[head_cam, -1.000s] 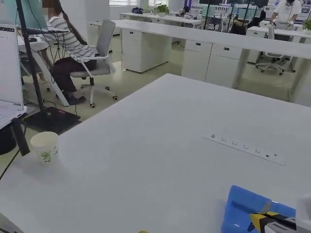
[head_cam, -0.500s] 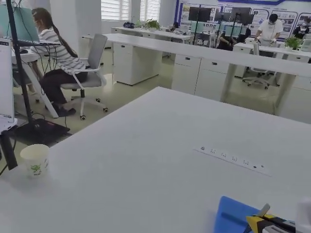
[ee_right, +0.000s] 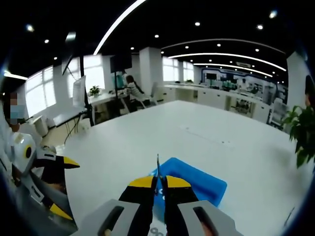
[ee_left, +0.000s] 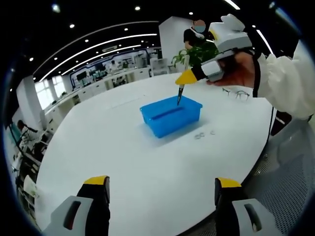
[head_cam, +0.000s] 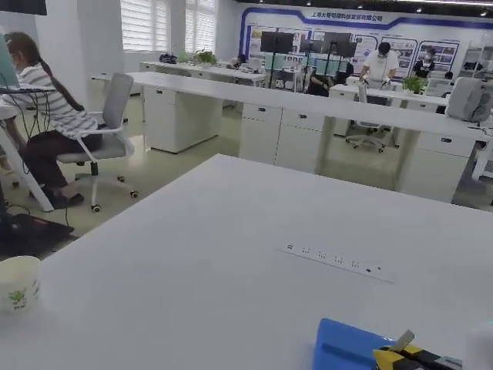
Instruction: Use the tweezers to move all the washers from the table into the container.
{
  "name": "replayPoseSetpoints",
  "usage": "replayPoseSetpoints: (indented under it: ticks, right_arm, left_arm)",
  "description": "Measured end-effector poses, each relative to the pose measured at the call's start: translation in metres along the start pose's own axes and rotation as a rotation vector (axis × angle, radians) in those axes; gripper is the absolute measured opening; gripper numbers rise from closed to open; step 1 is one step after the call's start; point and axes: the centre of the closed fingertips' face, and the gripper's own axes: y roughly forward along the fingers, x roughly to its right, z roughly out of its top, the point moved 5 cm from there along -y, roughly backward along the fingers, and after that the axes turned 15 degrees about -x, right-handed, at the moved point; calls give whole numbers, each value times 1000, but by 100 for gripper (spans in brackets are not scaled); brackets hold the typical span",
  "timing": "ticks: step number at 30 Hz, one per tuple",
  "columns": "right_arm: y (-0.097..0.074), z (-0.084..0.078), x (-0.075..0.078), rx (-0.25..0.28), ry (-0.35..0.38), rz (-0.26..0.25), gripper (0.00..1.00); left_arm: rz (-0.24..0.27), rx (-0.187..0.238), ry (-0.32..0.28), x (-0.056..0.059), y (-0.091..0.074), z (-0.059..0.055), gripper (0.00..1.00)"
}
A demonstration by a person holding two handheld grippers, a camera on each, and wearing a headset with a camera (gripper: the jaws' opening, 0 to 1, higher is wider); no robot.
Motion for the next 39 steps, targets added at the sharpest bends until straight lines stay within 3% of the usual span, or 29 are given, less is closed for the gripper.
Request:
replayPoseSetpoints:
  ticks: [12, 16, 26, 39]
  right_arm:
    - [-10, -24, -11, -7, 51, -5, 3]
    - [-10, -34, -13, -26, 55, -7, 3]
    - [1, -62, -10, -106, 68, 1, 3]
    - [8, -67, -5, -134, 56, 11, 3]
  left_arm:
    - [4, 8, 15, 1, 0, 1, 90]
    - [-25, -6, 25, 5, 2, 1, 93]
    - [-10, -7, 64, 7, 2, 1, 94]
    - [-9, -12, 69, 9, 1, 0, 92]
